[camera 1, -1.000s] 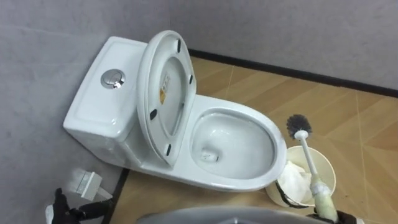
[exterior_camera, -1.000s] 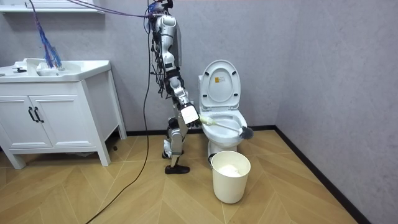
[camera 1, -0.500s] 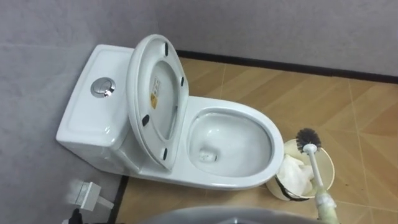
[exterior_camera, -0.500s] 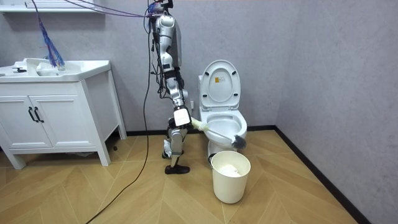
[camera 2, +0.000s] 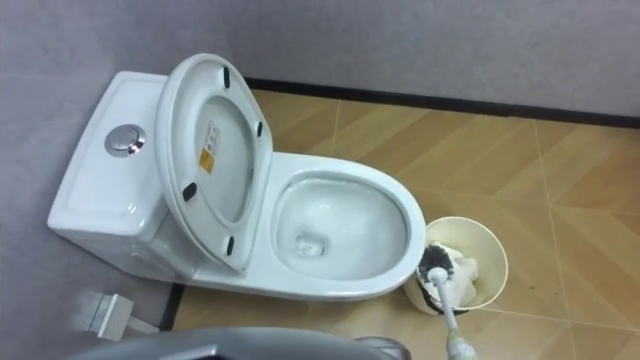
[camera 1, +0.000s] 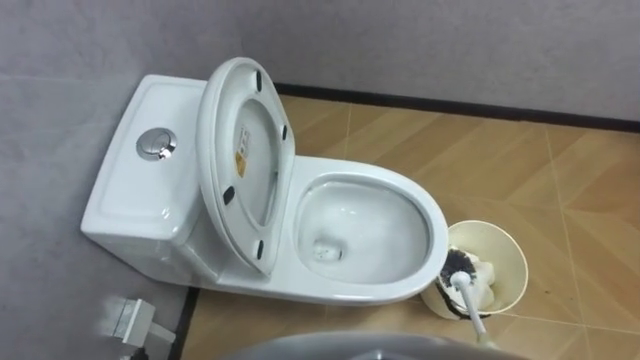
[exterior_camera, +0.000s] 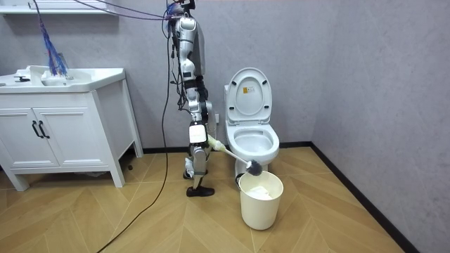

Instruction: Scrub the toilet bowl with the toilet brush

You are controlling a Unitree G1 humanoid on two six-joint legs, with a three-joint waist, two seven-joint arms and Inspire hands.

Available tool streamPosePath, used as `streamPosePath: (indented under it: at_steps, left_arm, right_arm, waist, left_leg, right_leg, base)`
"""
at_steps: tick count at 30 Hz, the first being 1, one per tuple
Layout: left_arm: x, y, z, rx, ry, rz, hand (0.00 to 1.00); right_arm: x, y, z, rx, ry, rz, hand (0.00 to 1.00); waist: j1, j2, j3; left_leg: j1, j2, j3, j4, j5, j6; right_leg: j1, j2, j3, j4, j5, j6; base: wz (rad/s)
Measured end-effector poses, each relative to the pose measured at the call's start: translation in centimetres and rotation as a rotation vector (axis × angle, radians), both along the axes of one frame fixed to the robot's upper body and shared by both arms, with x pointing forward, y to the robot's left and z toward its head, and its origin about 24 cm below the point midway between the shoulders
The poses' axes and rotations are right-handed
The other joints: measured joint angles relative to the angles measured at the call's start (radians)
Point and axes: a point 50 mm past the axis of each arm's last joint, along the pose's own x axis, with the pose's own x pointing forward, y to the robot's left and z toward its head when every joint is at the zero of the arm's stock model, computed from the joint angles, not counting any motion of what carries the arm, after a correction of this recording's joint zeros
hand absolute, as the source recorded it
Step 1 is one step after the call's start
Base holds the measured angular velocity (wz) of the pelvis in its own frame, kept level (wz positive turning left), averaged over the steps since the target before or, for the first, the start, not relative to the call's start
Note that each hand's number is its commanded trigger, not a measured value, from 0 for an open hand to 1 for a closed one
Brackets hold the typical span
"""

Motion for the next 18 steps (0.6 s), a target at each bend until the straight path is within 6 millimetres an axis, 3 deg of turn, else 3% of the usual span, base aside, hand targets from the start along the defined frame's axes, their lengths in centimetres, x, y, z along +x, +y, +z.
streamPosePath:
  at_steps: [9, 18]
  left_arm:
    - [-0.01, -0.47, -0.20, -0.030, 0.049, -0.050, 0.00]
    - [-0.31, -0.39, -0.18, -0.014, 0.079, -0.088, 0.00]
  right_arm:
    - [0.27, 0.23, -0.11, 0.036, 0.009, -0.019, 1.00]
    - [0.26, 0.74, -0.25, 0.059, -0.030, -0.152, 1.00]
  waist:
    - [-0.015, 0.003, -0.0002]
    - [-0.016, 0.003, -0.0001]
  left_leg:
    - [-0.001, 0.000, 0.002, 0.000, 0.000, 0.000]
    - [0.002, 0.001, 0.008, 0.001, 0.000, 0.000]
  right_leg:
    - [-0.003, 0.001, 0.006, 0.002, 0.000, 0.000]
    - [-0.003, 0.002, 0.014, 0.004, 0.000, 0.000]
  base:
    - [0.00]
    - [-0.01]
